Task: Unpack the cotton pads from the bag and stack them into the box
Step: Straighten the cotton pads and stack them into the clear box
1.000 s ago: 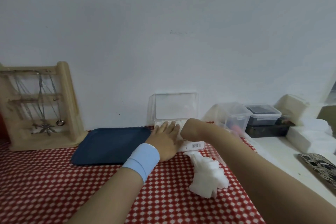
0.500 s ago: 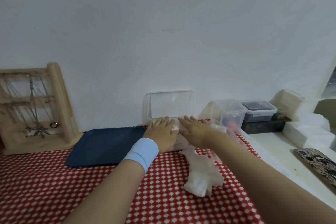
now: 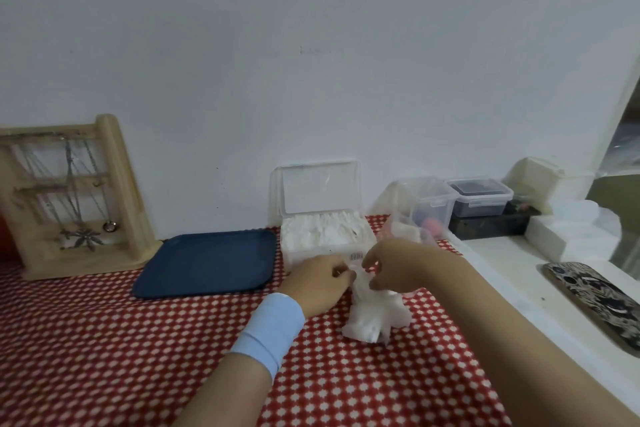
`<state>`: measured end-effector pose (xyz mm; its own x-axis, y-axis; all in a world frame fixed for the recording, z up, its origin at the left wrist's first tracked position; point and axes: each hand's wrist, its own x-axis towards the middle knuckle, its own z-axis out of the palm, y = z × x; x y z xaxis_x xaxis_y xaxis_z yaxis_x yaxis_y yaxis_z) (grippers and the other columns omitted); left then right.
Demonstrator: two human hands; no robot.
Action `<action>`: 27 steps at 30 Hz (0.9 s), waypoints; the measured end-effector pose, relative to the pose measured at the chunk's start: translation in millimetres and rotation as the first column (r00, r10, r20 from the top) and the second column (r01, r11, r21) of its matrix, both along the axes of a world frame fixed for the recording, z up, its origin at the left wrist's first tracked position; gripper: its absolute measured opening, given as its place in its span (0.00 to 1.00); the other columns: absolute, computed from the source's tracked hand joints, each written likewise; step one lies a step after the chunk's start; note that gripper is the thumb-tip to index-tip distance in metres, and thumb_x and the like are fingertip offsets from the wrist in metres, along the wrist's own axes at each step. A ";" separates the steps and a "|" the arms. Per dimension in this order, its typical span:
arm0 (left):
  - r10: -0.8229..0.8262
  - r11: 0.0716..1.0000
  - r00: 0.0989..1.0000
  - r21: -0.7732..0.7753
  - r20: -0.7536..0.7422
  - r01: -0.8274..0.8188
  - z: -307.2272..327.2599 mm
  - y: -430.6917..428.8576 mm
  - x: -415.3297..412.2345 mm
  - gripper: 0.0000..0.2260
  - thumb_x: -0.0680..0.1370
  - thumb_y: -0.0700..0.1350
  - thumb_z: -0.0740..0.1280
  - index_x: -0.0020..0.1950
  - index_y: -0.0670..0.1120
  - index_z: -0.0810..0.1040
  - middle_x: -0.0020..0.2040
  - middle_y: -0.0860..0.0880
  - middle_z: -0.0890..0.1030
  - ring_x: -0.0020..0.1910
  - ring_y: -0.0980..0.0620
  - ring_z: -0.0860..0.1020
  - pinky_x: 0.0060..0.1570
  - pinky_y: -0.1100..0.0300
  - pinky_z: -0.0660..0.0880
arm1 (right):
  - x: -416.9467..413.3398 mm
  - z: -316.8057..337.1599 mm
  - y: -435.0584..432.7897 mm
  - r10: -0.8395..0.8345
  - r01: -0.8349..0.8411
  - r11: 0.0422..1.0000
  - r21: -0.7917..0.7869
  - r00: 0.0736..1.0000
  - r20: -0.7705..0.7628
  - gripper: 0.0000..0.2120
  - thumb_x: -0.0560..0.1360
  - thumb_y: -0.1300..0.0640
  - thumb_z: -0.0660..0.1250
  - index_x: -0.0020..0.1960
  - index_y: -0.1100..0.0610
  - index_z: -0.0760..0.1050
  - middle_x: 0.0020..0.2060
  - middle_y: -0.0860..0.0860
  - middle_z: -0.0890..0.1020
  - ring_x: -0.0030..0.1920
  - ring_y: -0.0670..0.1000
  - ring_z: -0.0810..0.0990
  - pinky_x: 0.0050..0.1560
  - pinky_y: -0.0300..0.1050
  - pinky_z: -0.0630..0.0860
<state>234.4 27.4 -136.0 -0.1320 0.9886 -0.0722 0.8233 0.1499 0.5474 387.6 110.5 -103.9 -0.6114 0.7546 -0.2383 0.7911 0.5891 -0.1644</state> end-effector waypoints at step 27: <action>0.176 0.978 0.591 -0.074 0.788 -0.193 2.5 -23.7 -65.7 0.15 0.83 0.54 0.64 0.55 0.47 0.86 0.54 0.47 0.87 0.56 0.47 0.84 0.61 0.52 0.77 | -45.0 -4.2 12.3 -0.295 -0.107 0.868 -0.484 0.673 -0.678 0.04 0.72 0.57 0.78 0.43 0.58 0.85 0.38 0.55 0.86 0.35 0.47 0.81 0.37 0.42 0.78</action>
<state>168.7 3.6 -133.5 -0.2123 0.9519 -0.2211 0.0284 0.2322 0.9723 342.6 122.8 -108.2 -0.6670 0.7405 -0.0827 0.3493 0.2127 -0.9126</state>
